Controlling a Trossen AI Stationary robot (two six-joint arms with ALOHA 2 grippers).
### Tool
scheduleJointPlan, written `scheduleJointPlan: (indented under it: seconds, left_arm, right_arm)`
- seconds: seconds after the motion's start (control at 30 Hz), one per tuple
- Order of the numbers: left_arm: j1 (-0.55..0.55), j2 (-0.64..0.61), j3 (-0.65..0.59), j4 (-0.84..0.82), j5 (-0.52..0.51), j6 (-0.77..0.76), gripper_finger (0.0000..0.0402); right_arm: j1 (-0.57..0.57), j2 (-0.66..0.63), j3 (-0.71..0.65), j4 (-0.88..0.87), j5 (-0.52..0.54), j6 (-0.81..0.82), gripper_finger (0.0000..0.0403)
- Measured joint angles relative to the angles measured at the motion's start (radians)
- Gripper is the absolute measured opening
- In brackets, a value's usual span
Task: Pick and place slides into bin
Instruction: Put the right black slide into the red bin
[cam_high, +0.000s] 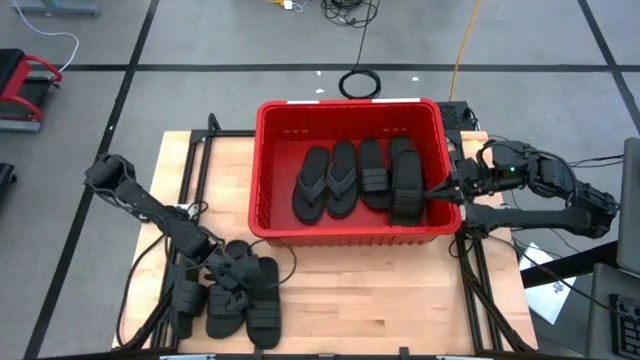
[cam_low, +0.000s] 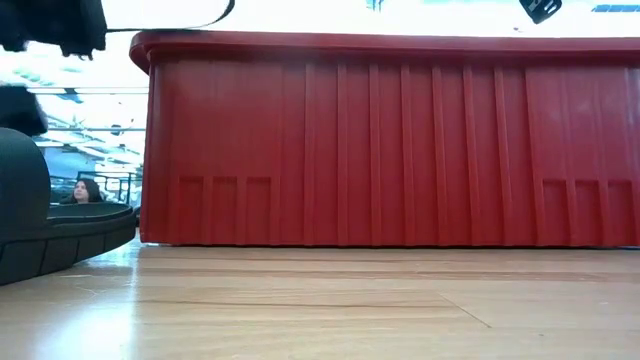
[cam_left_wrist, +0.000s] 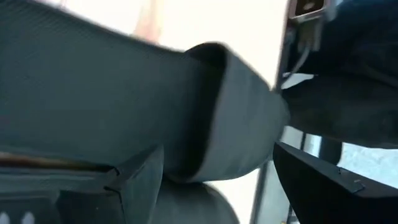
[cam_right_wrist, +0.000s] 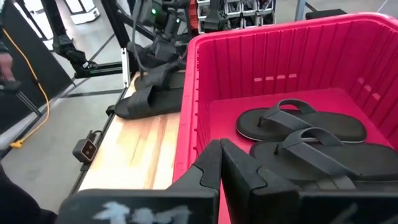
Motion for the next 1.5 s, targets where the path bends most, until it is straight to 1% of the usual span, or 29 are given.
scheduleJointPlan:
  seconds: [0.13, 0.27, 0.4, 0.5, 0.6, 0.83, 0.93, 1.03, 1.1, 1.17, 1.23, 1.33, 1.37, 1.4, 1.5]
  left_arm:
    - [0.005, 0.000, -0.046, 0.027, -0.017, 0.003, 0.0297]
    - [0.004, 0.000, -0.104, 0.165, -0.023, 0.019, 0.0297]
    - [0.004, 0.000, -0.147, 0.262, -0.024, 0.021, 0.0296]
    - [0.004, 0.005, -0.157, 0.271, -0.039, 0.049, 0.0296]
    - [0.002, 0.038, -0.157, 0.297, -0.049, 0.070, 0.0296]
    - [-0.019, 0.175, -0.153, 0.503, 0.066, 0.095, 0.0296]
    - [-0.023, 0.205, -0.153, 0.533, 0.102, 0.095, 0.0296]
    - [-0.023, 0.213, -0.153, 0.550, 0.106, 0.091, 0.0291]
    - [-0.023, 0.214, -0.153, 0.560, 0.107, 0.105, 0.0271]
    - [-0.024, 0.214, -0.153, 0.578, 0.108, 0.121, 0.0227]
    - [-0.024, 0.214, -0.153, 0.605, 0.115, 0.125, 0.0165]
    - [-0.024, 0.214, -0.148, 0.662, 0.130, 0.148, 0.0057]
    - [-0.024, 0.214, -0.144, 0.684, 0.140, 0.157, 0.0029]
    - [-0.024, 0.214, -0.136, 0.701, 0.149, 0.157, 0.0018]
    - [-0.024, 0.214, -0.089, 0.725, 0.170, 0.153, 0.0018]
  right_arm:
    - [0.000, 0.000, 0.000, 0.004, 0.000, 0.036, 0.0000]
    - [0.000, 0.000, 0.000, 0.006, 0.000, 0.041, 0.0000]
    - [0.000, 0.000, 0.000, 0.015, 0.001, 0.052, 0.0000]
    - [0.000, 0.000, 0.000, 0.015, 0.002, 0.064, 0.0000]
    - [0.000, 0.000, 0.000, 0.015, 0.003, 0.074, 0.0000]
    - [0.000, 0.000, 0.000, 0.015, 0.005, 0.074, 0.0000]
    - [0.000, 0.002, 0.000, 0.015, 0.005, 0.075, 0.0000]
    - [0.000, 0.002, 0.000, 0.014, 0.005, 0.074, 0.0000]
    - [0.000, 0.002, 0.000, 0.014, 0.005, 0.074, 0.0000]
    - [0.000, 0.002, 0.000, 0.014, 0.005, 0.070, 0.0000]
    - [0.000, 0.002, 0.000, 0.014, 0.005, 0.069, 0.0000]
    - [0.000, 0.002, 0.000, 0.014, 0.005, 0.059, 0.0000]
    - [0.000, 0.002, 0.000, 0.014, 0.006, 0.056, 0.0000]
    - [0.000, 0.002, 0.000, 0.014, 0.005, 0.053, 0.0000]
    - [0.000, 0.002, 0.000, 0.014, 0.005, 0.041, 0.0000]
